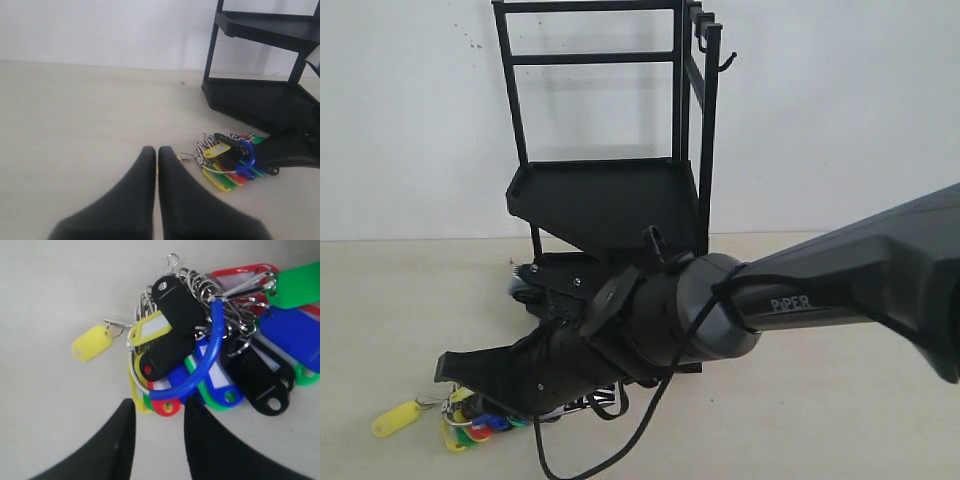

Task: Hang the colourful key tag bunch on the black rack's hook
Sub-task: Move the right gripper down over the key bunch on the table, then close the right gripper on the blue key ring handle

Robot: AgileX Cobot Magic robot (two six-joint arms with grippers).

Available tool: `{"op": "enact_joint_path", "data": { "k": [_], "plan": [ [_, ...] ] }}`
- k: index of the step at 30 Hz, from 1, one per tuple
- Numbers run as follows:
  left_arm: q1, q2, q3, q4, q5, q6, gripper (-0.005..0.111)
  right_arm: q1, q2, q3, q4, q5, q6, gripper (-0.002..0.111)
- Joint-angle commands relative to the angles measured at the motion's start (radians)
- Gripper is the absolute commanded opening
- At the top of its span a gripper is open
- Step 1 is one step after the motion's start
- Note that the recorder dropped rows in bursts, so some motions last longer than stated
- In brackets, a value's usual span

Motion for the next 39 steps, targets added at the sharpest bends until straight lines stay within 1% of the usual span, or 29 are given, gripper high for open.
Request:
{"op": "enact_joint_path", "data": {
  "k": [1,6,8,10,11,18,33,39],
  "plan": [
    [0.002,-0.002,0.003,0.005,-0.007,0.003,0.004,0.0,0.017,-0.012,0.011,-0.03,-0.007,0.032],
    [0.002,-0.002,0.003,0.005,-0.007,0.003,0.004,0.0,0.017,-0.01,0.006,-0.05,-0.005,0.033],
    [0.002,-0.002,0.003,0.005,-0.007,0.003,0.004,0.0,0.024,-0.01,0.01,-0.057,-0.003,0.04],
    [0.002,-0.002,0.003,0.005,-0.007,0.003,0.004,0.0,0.035,-0.01,0.017,-0.064,-0.001,0.051],
    [0.002,-0.002,0.003,0.005,-0.007,0.003,0.004,0.0,0.042,-0.01,0.033,-0.067,0.002,0.054],
    [0.002,-0.002,0.003,0.005,-0.007,0.003,0.004,0.0,0.051,-0.01,0.035,-0.095,0.003,0.05],
    [0.002,-0.002,0.003,0.005,-0.007,0.003,0.004,0.001,0.051,-0.012,0.045,-0.123,0.024,0.05],
    [0.002,-0.002,0.003,0.005,-0.007,0.003,0.004,0.014,0.091,-0.08,0.049,-0.097,0.036,0.05]
  ]
}}
